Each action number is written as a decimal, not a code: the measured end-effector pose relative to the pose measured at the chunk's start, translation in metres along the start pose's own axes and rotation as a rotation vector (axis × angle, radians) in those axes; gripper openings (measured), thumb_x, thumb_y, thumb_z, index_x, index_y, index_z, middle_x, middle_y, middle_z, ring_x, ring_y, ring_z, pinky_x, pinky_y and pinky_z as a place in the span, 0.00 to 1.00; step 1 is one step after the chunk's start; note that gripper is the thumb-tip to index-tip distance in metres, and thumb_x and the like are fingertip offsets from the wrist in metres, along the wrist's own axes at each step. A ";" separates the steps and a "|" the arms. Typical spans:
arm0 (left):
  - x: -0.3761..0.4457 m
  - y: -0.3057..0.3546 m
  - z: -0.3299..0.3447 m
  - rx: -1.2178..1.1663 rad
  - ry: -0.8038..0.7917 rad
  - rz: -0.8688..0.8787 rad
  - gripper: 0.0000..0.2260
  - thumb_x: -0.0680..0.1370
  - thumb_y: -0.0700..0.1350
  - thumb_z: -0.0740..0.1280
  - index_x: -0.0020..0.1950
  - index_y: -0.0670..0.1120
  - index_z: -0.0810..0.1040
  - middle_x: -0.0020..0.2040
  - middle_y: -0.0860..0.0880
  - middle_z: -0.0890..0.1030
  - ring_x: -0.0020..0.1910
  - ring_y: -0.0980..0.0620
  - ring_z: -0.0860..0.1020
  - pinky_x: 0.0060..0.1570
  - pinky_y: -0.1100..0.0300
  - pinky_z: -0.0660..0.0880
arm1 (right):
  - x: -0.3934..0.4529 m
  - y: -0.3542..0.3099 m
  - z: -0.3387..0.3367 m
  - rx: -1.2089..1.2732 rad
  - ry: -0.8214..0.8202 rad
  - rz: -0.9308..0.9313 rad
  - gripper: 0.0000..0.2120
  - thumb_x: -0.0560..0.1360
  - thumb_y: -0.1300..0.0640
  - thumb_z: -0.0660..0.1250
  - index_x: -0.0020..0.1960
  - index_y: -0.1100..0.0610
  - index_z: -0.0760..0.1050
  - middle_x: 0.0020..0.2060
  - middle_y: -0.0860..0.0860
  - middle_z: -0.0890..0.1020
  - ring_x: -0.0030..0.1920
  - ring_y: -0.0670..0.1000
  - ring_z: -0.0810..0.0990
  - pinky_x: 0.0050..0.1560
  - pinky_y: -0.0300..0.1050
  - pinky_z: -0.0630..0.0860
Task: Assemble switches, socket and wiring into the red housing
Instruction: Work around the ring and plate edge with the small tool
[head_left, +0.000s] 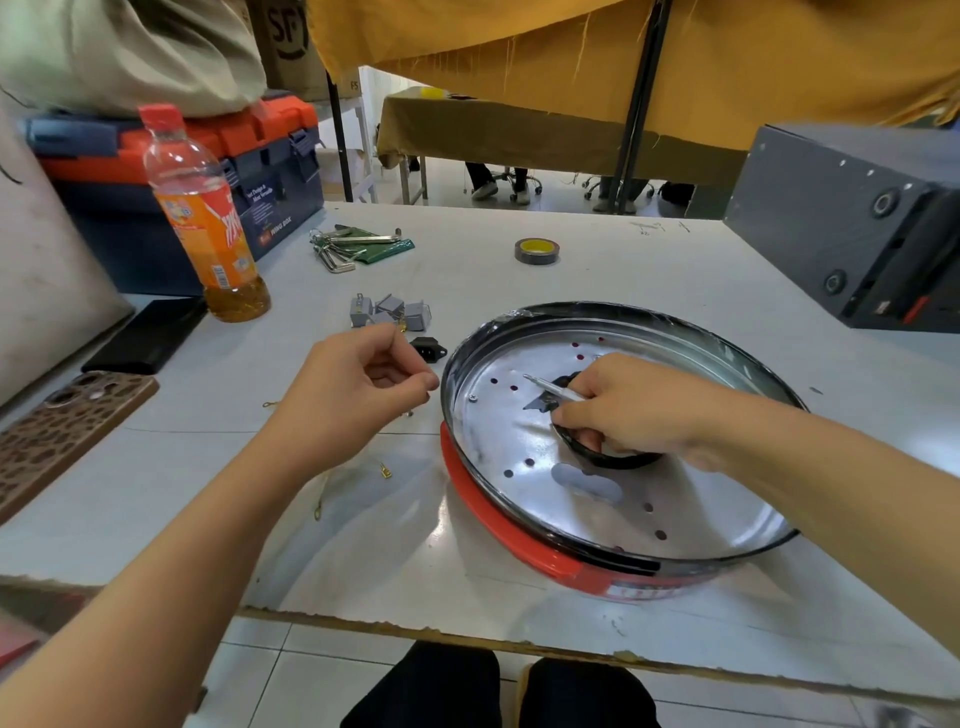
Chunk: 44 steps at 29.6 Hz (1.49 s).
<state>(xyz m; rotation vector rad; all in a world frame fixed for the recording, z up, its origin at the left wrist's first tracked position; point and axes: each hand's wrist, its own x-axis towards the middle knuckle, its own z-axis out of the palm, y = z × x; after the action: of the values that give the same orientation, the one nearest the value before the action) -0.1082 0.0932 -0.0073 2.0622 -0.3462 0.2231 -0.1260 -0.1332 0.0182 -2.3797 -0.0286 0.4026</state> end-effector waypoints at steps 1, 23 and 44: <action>0.000 0.003 0.001 -0.002 -0.011 0.013 0.03 0.72 0.36 0.71 0.40 0.40 0.78 0.39 0.42 0.82 0.39 0.46 0.81 0.43 0.56 0.80 | 0.000 0.000 0.000 0.009 0.002 0.005 0.17 0.77 0.59 0.64 0.31 0.58 0.69 0.18 0.47 0.71 0.16 0.43 0.65 0.19 0.29 0.61; -0.006 0.006 0.017 -0.016 0.019 0.006 0.05 0.79 0.39 0.62 0.46 0.41 0.76 0.30 0.47 0.79 0.26 0.56 0.76 0.28 0.64 0.75 | -0.012 -0.006 0.000 -0.200 -0.007 -0.048 0.16 0.77 0.53 0.64 0.32 0.58 0.70 0.27 0.52 0.69 0.28 0.50 0.65 0.31 0.44 0.62; -0.010 0.007 0.011 -0.196 -0.081 -0.303 0.07 0.81 0.41 0.59 0.48 0.40 0.74 0.29 0.47 0.81 0.24 0.47 0.79 0.24 0.62 0.76 | -0.009 -0.003 0.005 -0.142 0.006 -0.015 0.17 0.77 0.57 0.64 0.31 0.57 0.67 0.20 0.50 0.70 0.17 0.45 0.67 0.21 0.34 0.62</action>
<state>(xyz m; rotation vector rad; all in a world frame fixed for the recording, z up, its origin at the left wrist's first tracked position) -0.1203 0.0818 -0.0097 1.9029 -0.0961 -0.0760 -0.1357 -0.1288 0.0193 -2.5190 -0.0747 0.3974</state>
